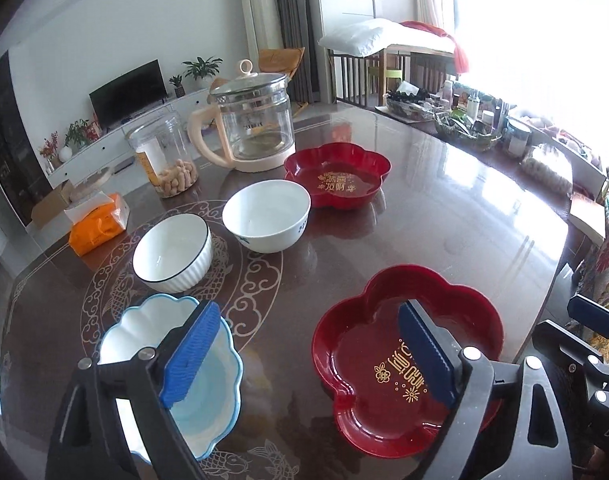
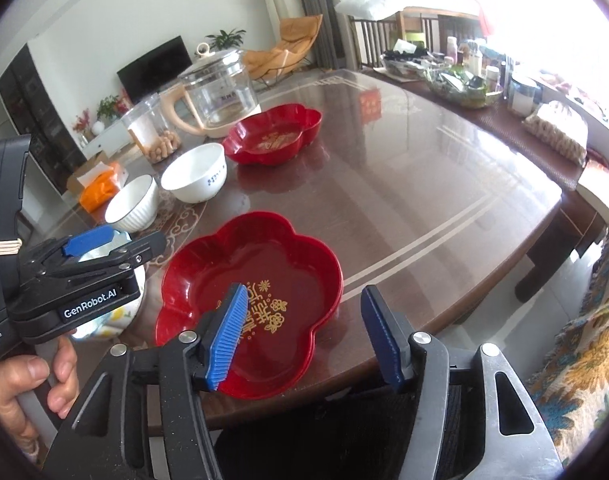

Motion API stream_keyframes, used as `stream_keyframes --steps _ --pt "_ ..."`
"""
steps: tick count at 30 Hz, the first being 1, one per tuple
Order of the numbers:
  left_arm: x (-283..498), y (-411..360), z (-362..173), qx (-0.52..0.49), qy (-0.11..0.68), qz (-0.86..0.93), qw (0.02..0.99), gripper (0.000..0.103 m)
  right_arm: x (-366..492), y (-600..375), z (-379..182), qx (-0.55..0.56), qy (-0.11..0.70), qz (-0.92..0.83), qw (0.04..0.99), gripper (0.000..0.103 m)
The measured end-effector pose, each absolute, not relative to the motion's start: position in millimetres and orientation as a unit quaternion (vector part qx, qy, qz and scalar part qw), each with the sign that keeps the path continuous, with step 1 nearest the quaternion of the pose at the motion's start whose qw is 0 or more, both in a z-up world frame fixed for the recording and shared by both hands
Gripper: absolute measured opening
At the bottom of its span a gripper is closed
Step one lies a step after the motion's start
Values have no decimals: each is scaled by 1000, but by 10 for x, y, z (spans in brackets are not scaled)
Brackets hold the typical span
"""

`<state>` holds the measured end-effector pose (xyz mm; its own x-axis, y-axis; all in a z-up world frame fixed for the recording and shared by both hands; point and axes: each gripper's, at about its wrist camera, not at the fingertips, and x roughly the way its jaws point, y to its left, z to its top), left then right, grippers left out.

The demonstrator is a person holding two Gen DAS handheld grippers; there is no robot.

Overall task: Organize plates and bowls
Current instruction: 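Lower the red plate onto the first red plate and open the right gripper, then move the right gripper to the red plate beside the glass kettle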

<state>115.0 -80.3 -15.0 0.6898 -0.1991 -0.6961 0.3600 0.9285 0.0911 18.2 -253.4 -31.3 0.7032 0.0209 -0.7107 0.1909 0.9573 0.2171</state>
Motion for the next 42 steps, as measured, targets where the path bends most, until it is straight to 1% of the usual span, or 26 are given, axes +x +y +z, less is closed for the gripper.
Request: stream_keyframes --steps 1,3,9,26,29,37,42 --pt "1111 -785 -106 110 356 -148 916 92 165 -2530 -265 134 375 -49 916 71" --pt "1060 -748 -43 106 349 -136 921 92 152 -2519 -216 128 368 -52 920 72" --pt "1003 -627 17 92 343 -118 927 92 136 -2555 -232 132 377 -56 915 72" --pt "868 -507 92 104 321 -98 936 92 48 -2476 -295 127 394 -54 909 72" --pt "871 -457 69 98 328 -101 934 92 43 -2455 -300 124 398 -51 907 72" --pt "861 -185 -170 76 380 -111 915 92 25 -2468 -349 122 419 -45 899 72" --pt "819 -8 -197 64 390 -112 912 92 26 -2482 -317 120 421 -50 898 72"
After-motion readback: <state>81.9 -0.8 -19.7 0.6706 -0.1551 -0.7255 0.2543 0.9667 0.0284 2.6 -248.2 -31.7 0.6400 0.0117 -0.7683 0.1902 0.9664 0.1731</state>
